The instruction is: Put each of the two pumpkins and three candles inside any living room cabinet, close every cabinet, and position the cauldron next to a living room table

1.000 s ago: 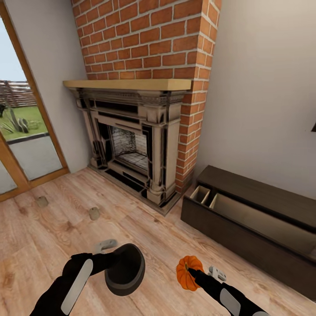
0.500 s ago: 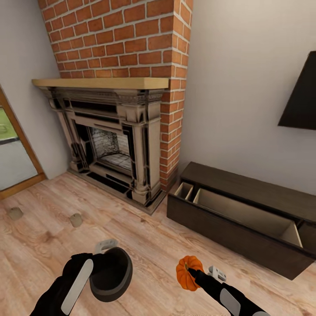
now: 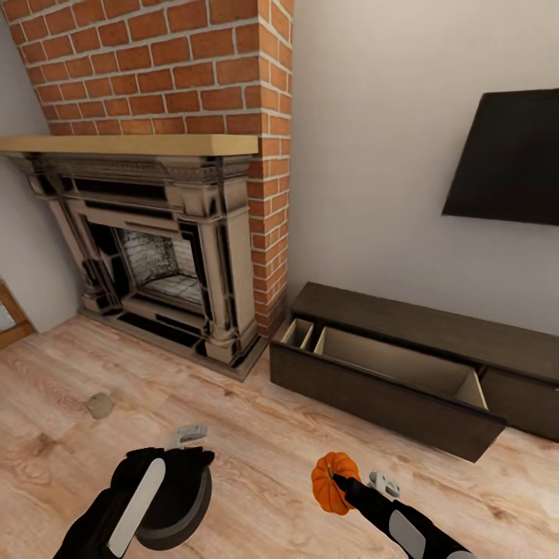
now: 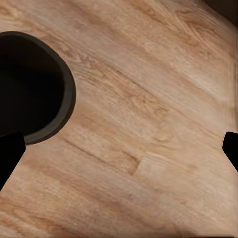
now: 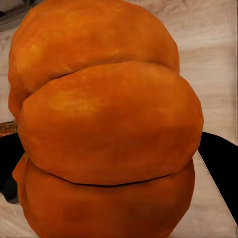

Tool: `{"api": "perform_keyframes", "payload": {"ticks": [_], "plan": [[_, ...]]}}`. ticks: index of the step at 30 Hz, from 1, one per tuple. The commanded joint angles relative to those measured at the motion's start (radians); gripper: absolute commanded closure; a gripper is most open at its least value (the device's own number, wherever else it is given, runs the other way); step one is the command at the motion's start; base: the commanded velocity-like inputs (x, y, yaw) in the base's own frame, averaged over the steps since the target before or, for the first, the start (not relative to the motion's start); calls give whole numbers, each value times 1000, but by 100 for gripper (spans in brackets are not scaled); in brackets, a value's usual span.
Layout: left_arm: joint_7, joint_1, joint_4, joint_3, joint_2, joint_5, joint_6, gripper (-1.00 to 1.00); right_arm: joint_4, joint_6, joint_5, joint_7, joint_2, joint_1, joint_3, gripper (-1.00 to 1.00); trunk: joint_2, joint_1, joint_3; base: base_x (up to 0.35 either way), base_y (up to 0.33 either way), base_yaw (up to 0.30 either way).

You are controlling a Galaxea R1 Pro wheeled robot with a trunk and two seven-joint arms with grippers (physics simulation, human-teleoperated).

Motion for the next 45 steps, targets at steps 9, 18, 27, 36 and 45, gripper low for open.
{"api": "perform_keyframes", "payload": {"ticks": [9, 18, 27, 36, 45], "plan": [[10, 0, -1, -2, 1, 10, 2, -100, 0, 4, -9, 2, 0, -1, 2, 100, -1, 0, -5, 0, 0, -265], [10, 0, -1, -2, 2, 10, 2, -100, -1, 4, -9, 2, 0, -1, 2, 100, -1, 0, -9, 0, 0, -265], [10, 0, -1, -2, 2, 11, 2, -100, 0, 3, -9, 0, 0, -1, 2, 100, -1, 0, -14, 0, 0, -265], [10, 0, -1, -2, 1, 11, 2, -100, 0, 3, -9, 0, -2, -1, 2, 100, -1, 0, -20, 0, 0, -265], [10, 0, -2, -3, 1, 10, 2, -100, 0, 3, -9, 0, -1, -1, 2, 100, -1, 0, -25, 0, 0, -265]]}}
